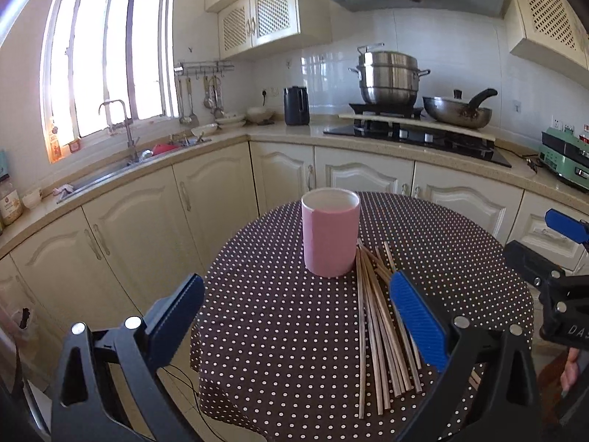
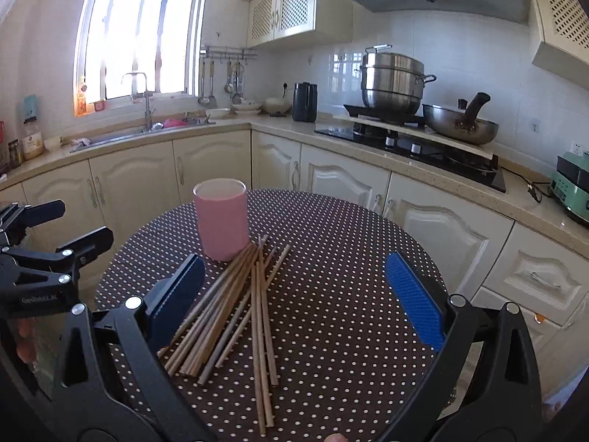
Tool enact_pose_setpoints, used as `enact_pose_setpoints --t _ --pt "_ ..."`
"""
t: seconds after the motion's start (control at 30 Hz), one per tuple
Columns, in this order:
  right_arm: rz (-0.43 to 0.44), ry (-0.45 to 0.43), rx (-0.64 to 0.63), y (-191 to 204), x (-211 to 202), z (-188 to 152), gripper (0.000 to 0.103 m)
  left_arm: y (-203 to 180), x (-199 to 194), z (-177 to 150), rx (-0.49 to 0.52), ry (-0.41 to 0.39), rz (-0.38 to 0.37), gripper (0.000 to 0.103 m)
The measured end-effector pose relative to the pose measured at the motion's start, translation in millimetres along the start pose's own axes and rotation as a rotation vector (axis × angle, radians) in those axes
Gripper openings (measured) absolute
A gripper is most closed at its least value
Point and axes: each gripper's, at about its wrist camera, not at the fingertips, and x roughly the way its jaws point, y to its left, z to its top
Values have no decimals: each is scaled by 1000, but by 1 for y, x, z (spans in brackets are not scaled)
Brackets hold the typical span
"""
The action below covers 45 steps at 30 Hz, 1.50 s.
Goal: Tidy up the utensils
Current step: 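Move both tools down toward the pile of wooden chopsticks, then close the left tool on one chopstick while the right tool grasps another chopstick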
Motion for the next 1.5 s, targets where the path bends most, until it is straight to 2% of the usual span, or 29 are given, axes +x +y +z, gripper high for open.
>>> enact_pose_setpoints --t 0.1,0.13,0.17,0.3,0.37,0.43,0.47,0.77,0.83,0.9,0.97,1.0,1.1,1.2,1.23,1.37,1.5 --pt "5 79 -34 -7 28 -2 97 -2 39 0 26 116 -68 98" --pt "18 117 -43 -9 39 -3 97 -4 52 0 34 156 -95 92" --pt "39 153 -45 -10 50 -5 97 -5 65 -1 39 200 -107 81" --pt "119 281 -46 -16 84 -11 80 -16 115 -7 48 356 -169 59" --pt "156 339 -40 -18 99 -14 74 -23 132 -11 47 399 -198 58" --pt "198 382 -23 -21 111 -17 61 -29 144 -15 57 423 -214 57" --pt "214 406 -16 -22 117 -19 58 -34 150 -17 71 436 -209 57" --pt "290 481 -13 -16 142 -34 56 -51 189 -24 126 492 -185 54" --pt "297 501 -25 -12 150 -36 51 -54 196 -23 135 498 -178 52" --pt "311 525 -28 -11 154 -34 48 -55 202 -22 145 513 -183 44" --pt "325 551 -34 -9 161 -35 44 -52 203 -21 141 514 -194 40" --pt "335 521 -42 -8 165 -34 41 -52 205 -20 138 515 -193 36" --pt "330 553 -58 -5 177 -30 37 -51 211 -17 134 522 -194 23" --pt "342 587 -59 -3 186 -27 36 -46 214 -14 130 531 -193 16" --pt "344 595 -64 -1 189 -26 36 -45 218 -12 129 535 -199 10" --pt "339 640 -84 4 205 -22 33 -51 222 -4 131 541 -198 9" --pt "337 683 -82 4 217 -18 29 -52 214 -11 113 555 -214 7"
